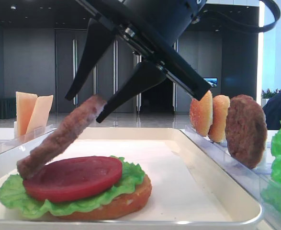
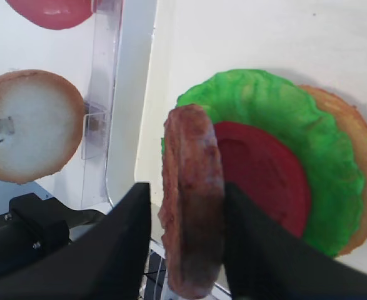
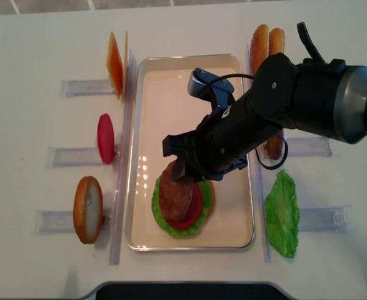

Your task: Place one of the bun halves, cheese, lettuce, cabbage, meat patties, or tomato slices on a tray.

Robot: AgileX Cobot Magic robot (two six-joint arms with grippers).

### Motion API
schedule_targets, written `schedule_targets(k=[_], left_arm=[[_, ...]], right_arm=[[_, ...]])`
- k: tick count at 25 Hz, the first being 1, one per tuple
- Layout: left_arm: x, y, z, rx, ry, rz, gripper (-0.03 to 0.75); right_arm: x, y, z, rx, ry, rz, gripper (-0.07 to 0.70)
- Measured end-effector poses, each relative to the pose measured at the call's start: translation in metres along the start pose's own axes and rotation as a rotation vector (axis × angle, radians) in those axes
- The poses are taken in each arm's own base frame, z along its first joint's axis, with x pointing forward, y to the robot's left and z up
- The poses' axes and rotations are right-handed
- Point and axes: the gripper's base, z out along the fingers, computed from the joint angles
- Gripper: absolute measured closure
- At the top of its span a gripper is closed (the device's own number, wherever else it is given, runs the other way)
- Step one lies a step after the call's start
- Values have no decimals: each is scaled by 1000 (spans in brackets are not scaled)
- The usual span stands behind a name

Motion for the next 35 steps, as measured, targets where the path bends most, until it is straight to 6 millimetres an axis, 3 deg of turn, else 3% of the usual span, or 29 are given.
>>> schedule_targets(k=[6,15,21,29,35], left_arm=[[0,0,0,0,0,0,715],[0,0,0,0,0,0,715],[0,0,0,0,0,0,715],[0,0,0,0,0,0,715],[0,0,0,0,0,0,715]], right_arm=[[0,-5,0,57,6,-19,308],[1,-14,-1,153,9,-14,188],[3,-20,-4,237,51,1,178],[-10,-5,-19,293,60,-19,178],[-26,13,-44,396,58,-60,178]])
